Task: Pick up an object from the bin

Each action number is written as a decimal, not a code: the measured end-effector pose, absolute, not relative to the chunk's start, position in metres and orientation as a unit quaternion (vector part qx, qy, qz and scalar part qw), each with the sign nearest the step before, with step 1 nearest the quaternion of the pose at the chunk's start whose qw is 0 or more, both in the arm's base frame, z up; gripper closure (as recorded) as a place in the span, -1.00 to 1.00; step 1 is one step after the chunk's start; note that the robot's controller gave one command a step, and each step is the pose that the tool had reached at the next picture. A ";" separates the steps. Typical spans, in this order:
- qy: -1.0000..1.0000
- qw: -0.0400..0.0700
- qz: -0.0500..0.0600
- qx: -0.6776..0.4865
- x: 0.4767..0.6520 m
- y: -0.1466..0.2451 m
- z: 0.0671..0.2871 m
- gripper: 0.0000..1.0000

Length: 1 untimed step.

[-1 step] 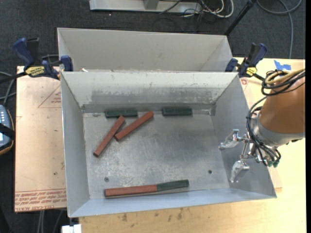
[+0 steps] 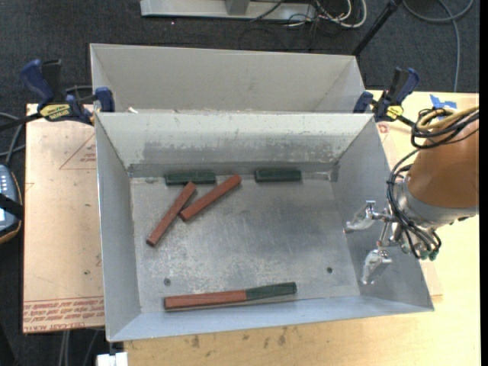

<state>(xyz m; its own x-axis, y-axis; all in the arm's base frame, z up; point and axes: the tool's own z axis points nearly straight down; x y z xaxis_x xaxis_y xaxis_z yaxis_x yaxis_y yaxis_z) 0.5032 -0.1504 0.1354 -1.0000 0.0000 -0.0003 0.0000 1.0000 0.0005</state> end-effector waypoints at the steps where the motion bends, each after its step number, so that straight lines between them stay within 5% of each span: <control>1: 1.000 0.000 0.001 0.008 0.499 -0.151 0.136 -1.00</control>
Offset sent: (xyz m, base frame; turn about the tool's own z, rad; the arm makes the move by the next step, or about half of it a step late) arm -0.0173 0.0175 0.0069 0.0181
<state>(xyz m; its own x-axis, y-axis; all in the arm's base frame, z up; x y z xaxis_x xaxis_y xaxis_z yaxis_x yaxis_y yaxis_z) 0.4993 -0.1506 0.1355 -0.9999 0.0161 0.0001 0.0161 0.9999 0.0011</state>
